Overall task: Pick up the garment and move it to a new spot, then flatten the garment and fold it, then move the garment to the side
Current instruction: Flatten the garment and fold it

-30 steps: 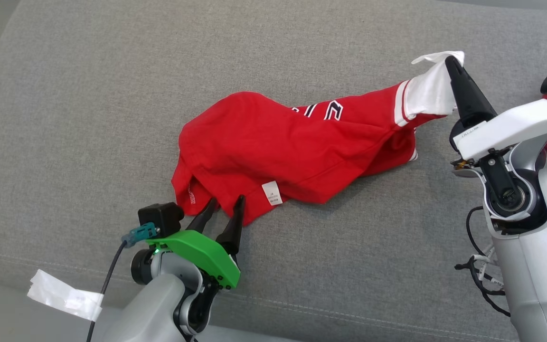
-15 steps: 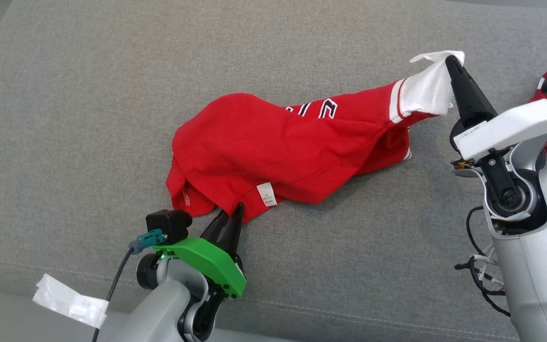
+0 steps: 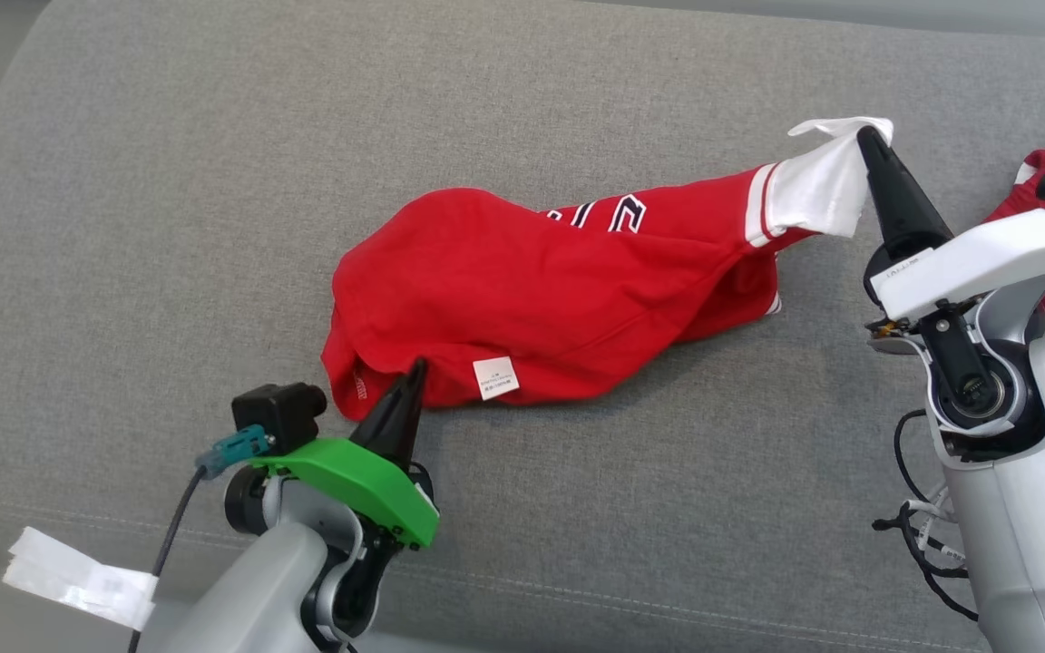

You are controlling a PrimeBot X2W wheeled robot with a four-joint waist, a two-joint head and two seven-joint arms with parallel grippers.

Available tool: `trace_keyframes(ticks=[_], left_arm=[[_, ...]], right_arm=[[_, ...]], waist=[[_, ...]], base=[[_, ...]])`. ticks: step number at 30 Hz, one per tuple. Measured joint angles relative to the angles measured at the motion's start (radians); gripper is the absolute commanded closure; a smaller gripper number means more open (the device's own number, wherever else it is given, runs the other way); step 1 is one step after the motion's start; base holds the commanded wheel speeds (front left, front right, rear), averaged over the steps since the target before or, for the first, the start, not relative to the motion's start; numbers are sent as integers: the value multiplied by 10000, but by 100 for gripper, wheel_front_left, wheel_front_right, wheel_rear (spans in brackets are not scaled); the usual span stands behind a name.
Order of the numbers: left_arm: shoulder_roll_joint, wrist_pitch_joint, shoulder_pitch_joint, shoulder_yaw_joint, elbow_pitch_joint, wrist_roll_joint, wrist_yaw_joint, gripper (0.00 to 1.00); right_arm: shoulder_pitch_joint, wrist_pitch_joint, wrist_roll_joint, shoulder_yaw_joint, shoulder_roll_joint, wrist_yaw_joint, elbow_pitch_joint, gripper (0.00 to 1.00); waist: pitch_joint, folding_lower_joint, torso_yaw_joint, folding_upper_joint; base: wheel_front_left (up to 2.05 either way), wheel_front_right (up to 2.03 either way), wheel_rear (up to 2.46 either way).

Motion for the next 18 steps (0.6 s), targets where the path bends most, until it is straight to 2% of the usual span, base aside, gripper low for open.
trace_keyframes(ticks=[4, 10, 18], left_arm=[[393, -88, 37, 510, -913, -36, -98, 100], [1095, -121, 41, 1507, -2813, -224, -359, 100], [2297, -205, 82, 3266, -5607, -299, -226, 100]], right_arm=[[39, -240, 194, -268, 23, 79, -121, 100], [11, -514, 796, -681, 174, 412, -800, 100], [44, -520, 2153, -894, 504, 855, -2266, 100]], waist=[[-179, 0, 8, 0], [-583, 0, 38, 0], [-1343, 0, 13, 0]], base=[[0, 0, 0], [0, 0, 0], [0, 0, 0]])
